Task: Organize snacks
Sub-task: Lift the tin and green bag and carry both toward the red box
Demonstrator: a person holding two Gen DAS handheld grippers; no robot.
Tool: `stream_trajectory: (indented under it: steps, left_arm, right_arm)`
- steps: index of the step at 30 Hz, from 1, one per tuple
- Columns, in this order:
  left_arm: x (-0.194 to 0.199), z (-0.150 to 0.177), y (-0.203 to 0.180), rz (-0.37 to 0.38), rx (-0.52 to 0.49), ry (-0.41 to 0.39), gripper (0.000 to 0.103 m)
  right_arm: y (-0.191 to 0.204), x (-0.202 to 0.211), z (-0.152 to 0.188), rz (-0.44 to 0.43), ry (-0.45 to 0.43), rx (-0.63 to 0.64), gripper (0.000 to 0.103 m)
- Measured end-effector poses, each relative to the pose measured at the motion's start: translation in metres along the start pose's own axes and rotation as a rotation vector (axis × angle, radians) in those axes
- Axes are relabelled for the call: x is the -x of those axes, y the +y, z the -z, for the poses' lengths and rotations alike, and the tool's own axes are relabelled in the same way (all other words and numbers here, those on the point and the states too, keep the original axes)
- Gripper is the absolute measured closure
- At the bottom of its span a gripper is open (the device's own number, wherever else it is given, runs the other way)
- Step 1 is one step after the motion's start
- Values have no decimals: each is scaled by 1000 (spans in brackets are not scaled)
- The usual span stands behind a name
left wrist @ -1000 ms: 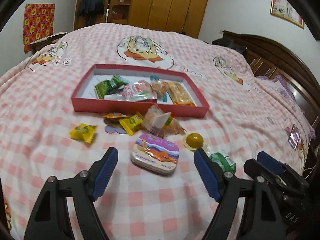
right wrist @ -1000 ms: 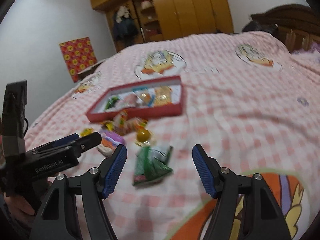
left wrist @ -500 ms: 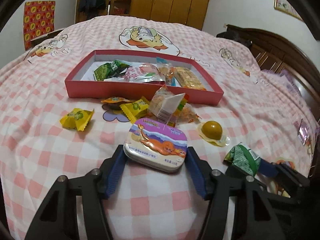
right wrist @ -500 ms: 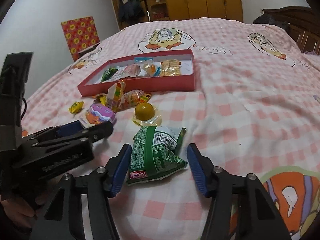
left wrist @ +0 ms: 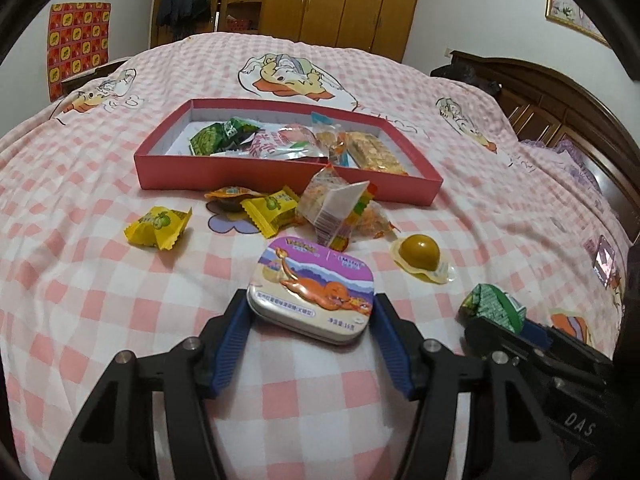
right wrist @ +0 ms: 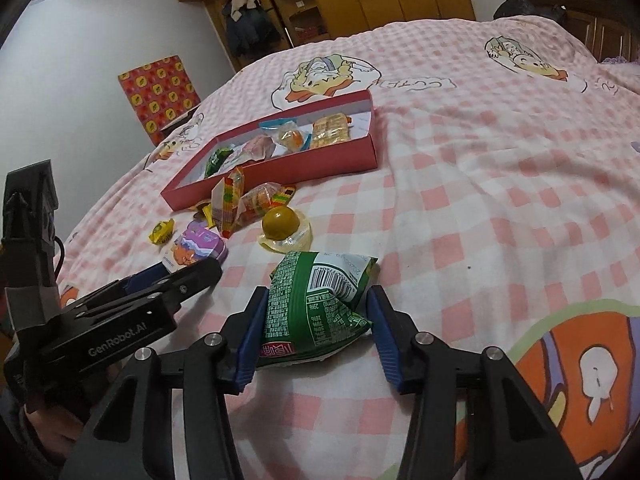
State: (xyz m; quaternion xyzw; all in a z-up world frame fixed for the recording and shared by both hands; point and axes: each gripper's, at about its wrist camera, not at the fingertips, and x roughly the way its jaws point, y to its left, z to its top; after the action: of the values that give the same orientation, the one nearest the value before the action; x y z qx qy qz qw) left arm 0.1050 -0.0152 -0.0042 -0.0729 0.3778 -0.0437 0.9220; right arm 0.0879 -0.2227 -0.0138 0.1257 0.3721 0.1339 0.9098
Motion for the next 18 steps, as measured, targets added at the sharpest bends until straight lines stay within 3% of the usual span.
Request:
stream_trajectory:
  steps: [6,10,18]
  left_arm:
    - [7,4,-2,3,-11,-1,40]
    - [13,3,-1,22,-11,3,40]
    - [32,-10,12,34,-24,-9,40]
  right_arm:
    - [-7,3,1,-35,-14,-43,53]
    - [5,5,-1,18,-14,12,53]
    - [21,13,-6,10,-32,63,56]
